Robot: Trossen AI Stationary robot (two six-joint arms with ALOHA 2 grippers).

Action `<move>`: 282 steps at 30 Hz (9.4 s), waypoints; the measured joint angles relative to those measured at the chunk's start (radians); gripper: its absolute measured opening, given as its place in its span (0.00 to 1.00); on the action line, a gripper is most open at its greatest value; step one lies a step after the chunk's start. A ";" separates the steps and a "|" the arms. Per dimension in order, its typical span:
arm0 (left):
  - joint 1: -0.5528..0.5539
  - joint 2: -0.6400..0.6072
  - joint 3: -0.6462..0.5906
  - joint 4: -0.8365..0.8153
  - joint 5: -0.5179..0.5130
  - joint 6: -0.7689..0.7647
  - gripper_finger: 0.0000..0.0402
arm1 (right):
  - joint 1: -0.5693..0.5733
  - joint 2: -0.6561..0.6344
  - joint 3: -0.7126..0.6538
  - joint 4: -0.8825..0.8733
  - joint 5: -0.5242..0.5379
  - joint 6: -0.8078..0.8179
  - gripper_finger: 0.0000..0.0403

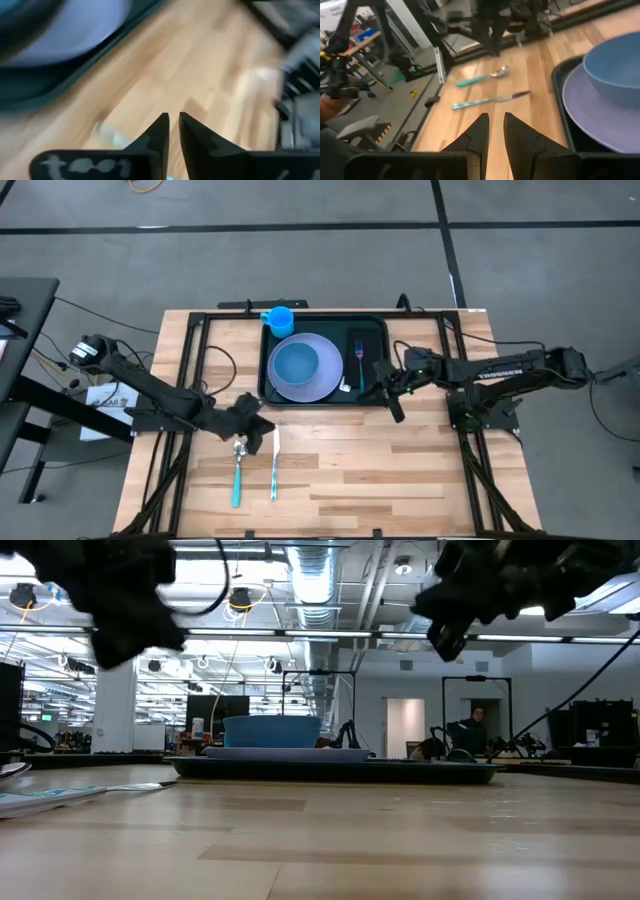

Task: Set up tray
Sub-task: Put the blue spoon on top of the black napkin to the left of the blue fork

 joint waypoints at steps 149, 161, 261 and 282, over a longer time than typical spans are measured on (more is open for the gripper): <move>-0.196 0.551 0.683 -0.868 0.002 -0.630 0.06 | 0.349 0.069 0.000 0.195 0.394 -0.062 0.13; -0.005 0.551 0.736 -0.505 -0.292 0.075 0.06 | 0.443 0.152 0.001 0.497 0.392 -0.123 0.13; 0.104 0.647 0.698 -0.074 -0.595 0.642 0.07 | 0.251 0.292 0.401 -0.008 0.733 -0.173 0.00; 0.105 0.647 0.696 -0.156 -0.520 0.603 0.10 | 0.252 0.077 0.401 -0.264 0.733 -0.175 0.00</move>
